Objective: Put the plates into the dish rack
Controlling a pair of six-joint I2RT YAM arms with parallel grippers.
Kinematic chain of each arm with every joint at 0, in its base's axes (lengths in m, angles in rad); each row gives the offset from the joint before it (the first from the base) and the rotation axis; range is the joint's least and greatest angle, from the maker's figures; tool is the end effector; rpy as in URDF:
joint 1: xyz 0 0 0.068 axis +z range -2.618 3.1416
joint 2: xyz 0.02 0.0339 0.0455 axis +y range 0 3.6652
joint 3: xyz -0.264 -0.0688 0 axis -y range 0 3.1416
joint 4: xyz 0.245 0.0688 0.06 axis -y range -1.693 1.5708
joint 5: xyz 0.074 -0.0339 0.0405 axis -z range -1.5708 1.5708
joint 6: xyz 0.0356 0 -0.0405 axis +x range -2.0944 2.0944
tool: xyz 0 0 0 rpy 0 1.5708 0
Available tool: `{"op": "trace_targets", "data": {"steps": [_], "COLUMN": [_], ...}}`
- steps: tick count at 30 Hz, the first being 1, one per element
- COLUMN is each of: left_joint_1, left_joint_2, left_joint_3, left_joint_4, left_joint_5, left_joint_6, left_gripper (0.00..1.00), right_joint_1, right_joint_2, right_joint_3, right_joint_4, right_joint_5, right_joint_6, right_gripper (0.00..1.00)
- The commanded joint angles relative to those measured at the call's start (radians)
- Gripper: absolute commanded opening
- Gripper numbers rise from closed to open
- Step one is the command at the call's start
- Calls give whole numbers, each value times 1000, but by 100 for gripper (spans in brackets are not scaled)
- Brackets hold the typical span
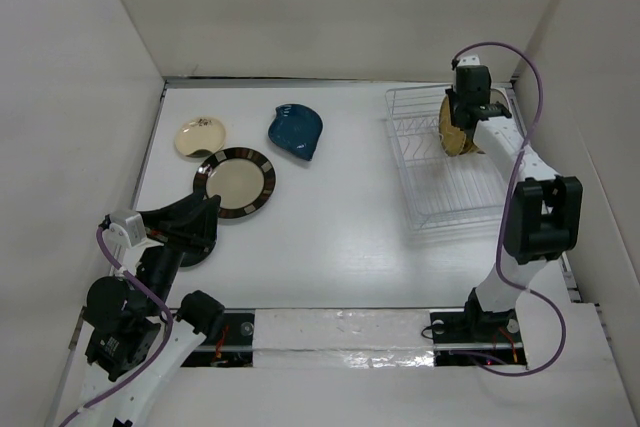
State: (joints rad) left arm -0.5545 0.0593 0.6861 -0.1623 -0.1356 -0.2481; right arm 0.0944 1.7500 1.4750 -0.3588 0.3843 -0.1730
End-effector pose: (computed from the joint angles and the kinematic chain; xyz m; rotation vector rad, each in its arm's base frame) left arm 0.0173 -0.0051 0.3704 0.0495 1.1320 -0.6421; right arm 0.4048 0.0249 0.3011 -0.0778 2.1882 -0.4669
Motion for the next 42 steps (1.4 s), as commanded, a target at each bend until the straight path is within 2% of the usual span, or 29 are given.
{"op": "trace_targets", "data": {"steps": [1,4,5,7,9,13,15,16,17,19,20,22,23,24,26,28,31,32,34,35,38,42], "left_joint_1": [-5,-5,-5,-5,-5,-5,-5,-5,-5,-5,-5,4,14,27,40,41,41,41,41,41,41,41], "left_joint_2": [0,8,11,19,23,37,40,43,43,45,47,47,43,39,28,20,16,16,14,14,31,68], "left_joint_3": [4,4,4,4,4,4,6,6,6,6,6,7,9,7,6,4,6,6,3,1,-2,1], "left_joint_4": [33,33,33,32,32,30,29,27,27,27,27,21,20,20,21,21,7,7,15,18,24,24], "left_joint_5": [-1,-5,-7,-13,-19,-42,-64,-71,-88,-107,-134,-165,-198,-214,-257,-289,-366,-383,-389,-387,-389,-386], "left_joint_6": [3,1,3,1,3,3,1,1,3,1,0,-6,-8,-11,-17,-20,-31,-33,-31,-30,-22,-20], "left_gripper": [39,39,39,39,39,38,36,31,29,20,15,2,0,0,0,0,2,5,11,16,22,24], "right_joint_1": [8,8,17,39,63,207,339,387,474,551,588,695,729,799,861,940,1010,1021,1039,1059,1096,1107], "right_joint_2": [3,-17,-24,-58,-86,-168,-213,-225,-245,-256,-257,-227,-209,-160,-97,16,129,193,256,305,371,503], "right_joint_3": [16,42,53,89,113,114,75,53,4,-59,-93,-163,-180,-188,-173,-93,-4,11,40,48,60,138], "right_joint_4": [20,5,-3,-25,-51,-51,-22,28,61,197,251,402,450,481,547,540,569,583,622,641,698,690], "right_joint_5": [24,77,82,143,143,105,18,-23,-62,-201,-249,-326,-346,-354,-343,-303,-306,-314,-354,-349,-319,-298], "right_joint_6": [44,79,93,145,182,260,283,305,332,421,456,554,584,605,677,725,771,811,880,907,978,1046], "right_gripper": [10,37,55,67,74,74,64,59,44,18,0,0,0,0,0,1,14,25,40,53,65,66]}}
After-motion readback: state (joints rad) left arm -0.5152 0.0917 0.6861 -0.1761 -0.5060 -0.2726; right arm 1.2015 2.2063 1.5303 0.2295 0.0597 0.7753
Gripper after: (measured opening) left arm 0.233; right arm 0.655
